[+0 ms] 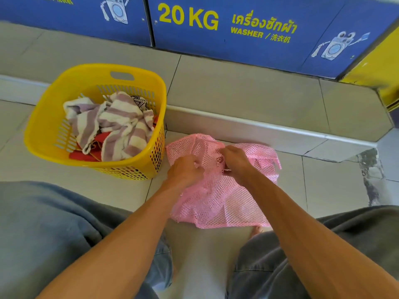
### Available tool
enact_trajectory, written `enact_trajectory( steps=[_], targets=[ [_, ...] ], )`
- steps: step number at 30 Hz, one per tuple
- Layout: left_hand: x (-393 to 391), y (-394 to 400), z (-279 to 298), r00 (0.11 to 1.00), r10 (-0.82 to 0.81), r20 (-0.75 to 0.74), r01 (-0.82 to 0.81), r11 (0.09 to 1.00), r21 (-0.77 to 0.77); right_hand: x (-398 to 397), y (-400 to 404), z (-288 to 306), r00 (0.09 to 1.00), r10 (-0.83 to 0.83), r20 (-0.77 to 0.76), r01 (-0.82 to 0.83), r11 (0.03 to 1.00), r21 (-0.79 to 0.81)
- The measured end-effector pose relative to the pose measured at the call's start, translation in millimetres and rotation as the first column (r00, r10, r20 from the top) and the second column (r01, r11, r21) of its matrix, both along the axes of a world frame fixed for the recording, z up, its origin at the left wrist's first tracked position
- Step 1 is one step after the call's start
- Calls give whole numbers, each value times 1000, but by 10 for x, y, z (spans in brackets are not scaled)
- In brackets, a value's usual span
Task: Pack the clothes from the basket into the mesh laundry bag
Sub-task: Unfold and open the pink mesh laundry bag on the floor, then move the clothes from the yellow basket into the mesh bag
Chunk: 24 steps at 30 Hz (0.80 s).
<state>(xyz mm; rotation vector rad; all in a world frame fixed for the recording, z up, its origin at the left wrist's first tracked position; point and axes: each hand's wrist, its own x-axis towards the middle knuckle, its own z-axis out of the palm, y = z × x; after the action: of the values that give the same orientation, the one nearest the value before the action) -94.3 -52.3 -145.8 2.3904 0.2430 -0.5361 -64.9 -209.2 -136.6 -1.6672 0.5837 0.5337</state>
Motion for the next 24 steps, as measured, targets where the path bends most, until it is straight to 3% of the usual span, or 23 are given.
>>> enact_trajectory(
  steps=[8, 12, 14, 19, 22, 24],
  targets=[
    [140, -58, 792, 971, -36, 235, 17, 997, 81, -148, -81, 178, 991, -81, 104, 75, 995, 60],
    [245, 154, 1262, 858, 105, 503, -176, 980, 96, -240, -120, 199, 988, -115, 104, 106, 991, 88],
    [305, 337, 1384, 815, 183, 550, -278, 956, 95, -257, -115, 221, 986, -136, 99, 126, 986, 105],
    [421, 869, 1199, 840, 263, 474, -383, 907, 176, -193, -63, 326, 981, -156, 116, 130, 970, 205],
    [452, 1086, 969, 902, 279, 329, -391, 849, 354, -145, -8, 343, 981, -152, 124, 120, 966, 230],
    [438, 1200, 855, 934, 292, 207, -350, 864, 361, -108, 30, 303, 983, -142, 116, 111, 965, 240]
  ],
)
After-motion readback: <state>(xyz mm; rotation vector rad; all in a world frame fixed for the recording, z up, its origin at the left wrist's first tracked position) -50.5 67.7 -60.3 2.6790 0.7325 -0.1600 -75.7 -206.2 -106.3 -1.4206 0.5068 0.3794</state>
